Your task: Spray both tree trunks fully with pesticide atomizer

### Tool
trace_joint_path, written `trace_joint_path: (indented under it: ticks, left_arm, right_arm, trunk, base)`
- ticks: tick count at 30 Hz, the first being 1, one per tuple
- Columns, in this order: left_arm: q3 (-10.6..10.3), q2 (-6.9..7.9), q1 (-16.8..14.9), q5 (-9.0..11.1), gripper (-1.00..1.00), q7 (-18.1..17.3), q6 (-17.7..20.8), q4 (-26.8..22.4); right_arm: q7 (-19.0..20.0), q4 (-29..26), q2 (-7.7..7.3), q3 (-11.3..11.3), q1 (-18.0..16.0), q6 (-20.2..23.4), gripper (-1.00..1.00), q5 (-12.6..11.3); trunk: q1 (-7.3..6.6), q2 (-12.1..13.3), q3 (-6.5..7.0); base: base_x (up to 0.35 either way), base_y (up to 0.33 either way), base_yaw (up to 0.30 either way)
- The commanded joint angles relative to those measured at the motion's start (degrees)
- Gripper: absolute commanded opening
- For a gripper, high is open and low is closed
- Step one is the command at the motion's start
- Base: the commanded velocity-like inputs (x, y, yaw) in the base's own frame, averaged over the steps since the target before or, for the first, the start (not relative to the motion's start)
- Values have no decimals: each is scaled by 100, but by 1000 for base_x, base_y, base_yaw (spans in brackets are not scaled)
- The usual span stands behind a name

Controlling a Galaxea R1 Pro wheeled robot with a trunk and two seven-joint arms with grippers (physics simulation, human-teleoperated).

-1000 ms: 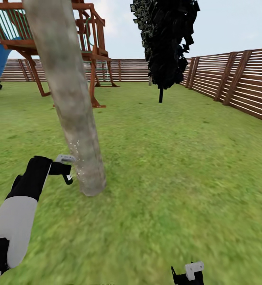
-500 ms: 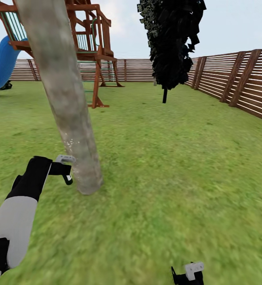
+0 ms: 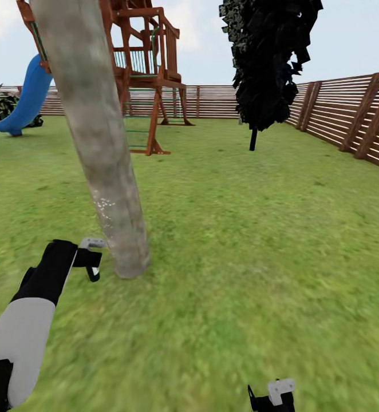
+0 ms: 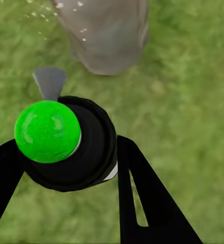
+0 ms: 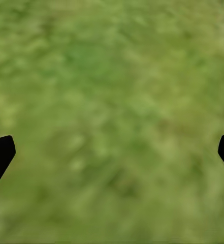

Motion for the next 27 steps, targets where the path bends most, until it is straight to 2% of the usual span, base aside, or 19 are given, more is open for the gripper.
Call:
trace_joint_path:
  ticks: [1,10,14,17,21,25,27]
  left_arm:
    - [27,-51,-8,-19,-100,3,5,-1]
    - [11,-60,-8,-20,-100,6,-1,-39]
    - [33,-5,-2,-47,-100,3,-4,-73]
    - [39,45,40,-59,-100,6,-18,-13]
    - [-2,-34,106,-35,-100,8,-16,-10]
    - [-4,-227,108,-38,-100,5,-10,-73]
    - [48,-182,109,-59,-100,10,-10,-83]
  right_arm:
    - [0,0,-3,0,0,-1,100,7]
    - [0,0,-43,0,0,2,100,8]
    - [0,0,-44,0,0,2,100,2]
    - [0,0,-44,0,0,0,100,4]
    - [0,0,-44,0,0,0,100,2]
    - [0,0,-44,0,0,2,100,3]
    - [0,0,-44,0,0,0,100,0]
  trunk:
    - [0,0,0]
    - [0,0,0]
    - [0,0,0]
    - [0,0,0]
    - [0,0,0]
    - [0,0,0]
    - [0,0,0]
  base:
    - [223,-209,2]
    - [239,-190,0]
    - [130,-235,11]
    - [13,-269,207]
    - [1,-273,272]
    - [11,-273,122]
    - [113,-269,6]
